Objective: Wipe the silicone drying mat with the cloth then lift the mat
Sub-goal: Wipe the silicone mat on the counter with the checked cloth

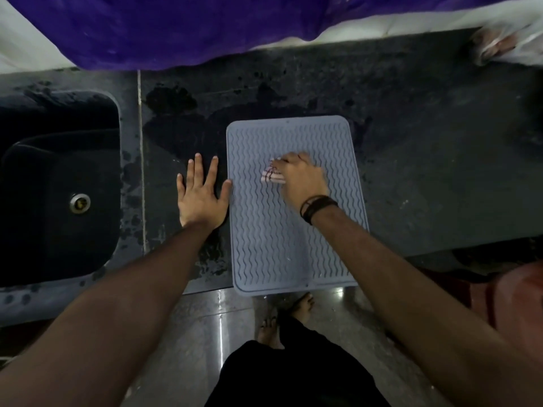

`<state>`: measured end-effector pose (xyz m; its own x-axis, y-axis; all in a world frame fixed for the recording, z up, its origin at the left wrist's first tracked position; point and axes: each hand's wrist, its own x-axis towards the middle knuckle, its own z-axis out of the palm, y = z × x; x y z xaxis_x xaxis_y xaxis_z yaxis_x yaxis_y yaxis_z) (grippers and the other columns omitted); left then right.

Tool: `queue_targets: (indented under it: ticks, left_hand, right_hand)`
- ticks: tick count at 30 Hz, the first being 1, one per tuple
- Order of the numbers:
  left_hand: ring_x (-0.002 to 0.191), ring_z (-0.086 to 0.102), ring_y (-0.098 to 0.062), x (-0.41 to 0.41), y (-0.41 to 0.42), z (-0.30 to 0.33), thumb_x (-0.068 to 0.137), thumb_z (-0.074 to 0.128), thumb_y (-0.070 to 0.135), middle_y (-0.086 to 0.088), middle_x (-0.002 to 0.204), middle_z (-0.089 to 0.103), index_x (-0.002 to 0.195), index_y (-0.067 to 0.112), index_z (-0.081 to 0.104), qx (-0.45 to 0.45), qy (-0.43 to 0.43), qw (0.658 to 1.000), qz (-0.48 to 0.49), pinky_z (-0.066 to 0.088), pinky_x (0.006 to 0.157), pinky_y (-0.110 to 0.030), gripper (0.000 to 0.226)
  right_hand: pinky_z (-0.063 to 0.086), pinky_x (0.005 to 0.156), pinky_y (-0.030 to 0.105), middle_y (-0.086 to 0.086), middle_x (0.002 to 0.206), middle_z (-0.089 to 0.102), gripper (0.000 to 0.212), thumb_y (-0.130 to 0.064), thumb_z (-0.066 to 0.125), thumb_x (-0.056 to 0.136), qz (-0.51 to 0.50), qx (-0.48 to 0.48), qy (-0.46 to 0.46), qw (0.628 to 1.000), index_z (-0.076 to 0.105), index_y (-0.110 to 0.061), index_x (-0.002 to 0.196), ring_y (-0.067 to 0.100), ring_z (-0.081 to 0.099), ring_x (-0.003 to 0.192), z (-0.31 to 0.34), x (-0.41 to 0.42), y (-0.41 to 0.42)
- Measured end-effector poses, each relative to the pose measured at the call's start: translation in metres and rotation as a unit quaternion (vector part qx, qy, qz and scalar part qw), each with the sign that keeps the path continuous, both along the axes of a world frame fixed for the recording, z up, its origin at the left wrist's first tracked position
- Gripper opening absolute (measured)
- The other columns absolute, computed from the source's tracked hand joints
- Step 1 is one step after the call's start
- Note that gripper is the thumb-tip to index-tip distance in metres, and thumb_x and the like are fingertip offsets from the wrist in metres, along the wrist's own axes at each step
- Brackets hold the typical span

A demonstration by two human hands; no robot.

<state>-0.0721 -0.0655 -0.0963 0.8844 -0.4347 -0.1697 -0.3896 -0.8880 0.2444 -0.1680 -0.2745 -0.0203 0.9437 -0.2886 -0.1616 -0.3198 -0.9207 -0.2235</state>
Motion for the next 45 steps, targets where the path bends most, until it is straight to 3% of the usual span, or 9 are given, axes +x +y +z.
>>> queue_targets:
  ticks: [3,13,19,24,33,37,40,42,45]
  left_hand:
    - [0.159,-0.009,-0.019,0.001,-0.001,0.001,0.104,0.017,0.065,-0.002,0.173,-0.006,0.165,0.035,0.004,0.006,0.003,1.000,-0.003,-0.005,0.127,-0.048,0.069]
    - [0.159,-0.008,-0.023,0.000,0.000,0.002,0.103,0.014,0.065,-0.006,0.173,-0.006,0.165,0.032,0.004,0.010,0.001,1.000,-0.009,-0.005,0.127,-0.051,0.071]
    - [0.159,-0.009,-0.023,-0.002,0.000,0.004,0.103,0.015,0.064,-0.006,0.173,-0.008,0.165,0.032,0.004,0.006,0.003,1.000,-0.012,-0.006,0.127,-0.051,0.071]
    - [0.159,-0.008,-0.023,-0.003,0.002,0.003,0.103,0.015,0.064,-0.006,0.173,-0.007,0.165,0.032,0.004,0.005,0.001,1.000,-0.014,-0.005,0.127,-0.051,0.071]
    - [0.159,-0.006,-0.024,-0.004,0.002,0.001,0.103,0.014,0.064,-0.007,0.173,-0.005,0.165,0.032,0.005,0.009,-0.011,1.000,-0.009,-0.005,0.127,-0.051,0.071]
    - [0.159,-0.006,-0.024,-0.004,0.001,0.001,0.102,0.014,0.065,-0.006,0.173,-0.005,0.165,0.032,0.005,0.005,-0.011,1.000,-0.009,-0.005,0.127,-0.050,0.071]
    - [0.159,-0.006,-0.023,-0.003,0.001,0.001,0.102,0.015,0.065,-0.006,0.173,-0.005,0.165,0.032,0.005,0.004,-0.010,1.000,-0.009,-0.006,0.127,-0.050,0.071]
    - [0.159,-0.007,-0.023,-0.004,0.001,0.001,0.103,0.015,0.065,-0.006,0.173,-0.005,0.165,0.033,0.005,0.002,-0.007,1.000,-0.012,-0.006,0.127,-0.050,0.071]
    - [0.159,-0.007,-0.023,-0.003,0.002,0.002,0.103,0.016,0.065,-0.005,0.173,-0.005,0.165,0.033,0.005,0.001,-0.004,1.000,-0.011,-0.005,0.127,-0.050,0.071]
  right_hand:
    - [0.050,0.085,0.045,0.007,0.135,0.050,0.053,-0.008,0.063,0.080,0.017,-0.029,0.032,0.999,0.055,-0.017,0.131,0.029,0.039,0.127,-0.011,-0.008,0.011]
    - [0.054,0.069,0.042,0.009,0.111,0.064,0.060,-0.011,0.081,0.056,0.015,-0.065,-0.012,0.998,0.066,-0.013,0.114,0.032,0.058,0.102,-0.012,-0.138,0.079]
    - [0.053,0.074,0.042,0.005,0.117,0.063,0.052,-0.012,0.076,0.069,-0.037,-0.052,-0.018,0.998,0.064,-0.020,0.119,0.029,0.053,0.113,0.006,-0.118,0.072]
    - [0.050,0.084,0.044,0.007,0.132,0.052,0.055,-0.010,0.068,0.077,-0.011,-0.069,0.048,0.996,0.055,-0.019,0.130,0.030,0.041,0.125,-0.006,-0.100,0.074]
    - [0.053,0.065,0.039,0.007,0.108,0.065,0.045,-0.004,0.072,0.068,-0.002,-0.079,-0.055,0.995,0.067,-0.015,0.111,0.030,0.059,0.096,-0.013,-0.193,0.111]
    - [0.051,0.070,0.038,0.000,0.109,0.065,0.042,-0.010,0.071,0.072,-0.007,-0.035,0.018,0.999,0.067,-0.022,0.112,0.025,0.055,0.104,0.006,-0.200,0.105]
    - [0.052,0.077,0.040,-0.001,0.115,0.063,0.040,-0.017,0.069,0.079,-0.057,-0.025,-0.027,0.998,0.063,-0.025,0.118,0.023,0.053,0.110,0.018,-0.175,0.082]
    - [0.052,0.081,0.043,0.002,0.120,0.061,0.046,-0.014,0.069,0.079,-0.068,-0.044,-0.050,0.995,0.061,-0.022,0.123,0.026,0.051,0.115,0.015,-0.143,0.060]
    - [0.049,0.086,0.046,0.006,0.130,0.054,0.051,-0.007,0.064,0.081,-0.036,-0.059,0.011,0.998,0.056,-0.019,0.131,0.029,0.044,0.123,-0.001,-0.109,0.046]
